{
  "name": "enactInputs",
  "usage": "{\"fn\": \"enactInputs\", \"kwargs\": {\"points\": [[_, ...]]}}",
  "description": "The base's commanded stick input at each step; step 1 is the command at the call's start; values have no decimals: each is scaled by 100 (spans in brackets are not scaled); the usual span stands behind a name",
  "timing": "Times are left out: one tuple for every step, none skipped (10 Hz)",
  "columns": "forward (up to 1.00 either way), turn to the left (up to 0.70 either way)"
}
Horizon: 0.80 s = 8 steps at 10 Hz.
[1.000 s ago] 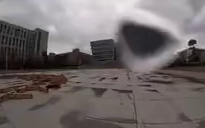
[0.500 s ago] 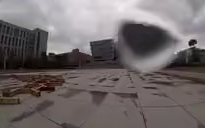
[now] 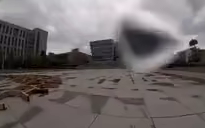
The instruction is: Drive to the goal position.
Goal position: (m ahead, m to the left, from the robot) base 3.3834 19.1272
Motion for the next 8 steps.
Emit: {"fn": "enactInputs", "kwargs": {"points": [[70, 3], [70, 3], [70, 4], [70, 21], [70, 30], [70, 35], [70, 23], [70, 5]]}}
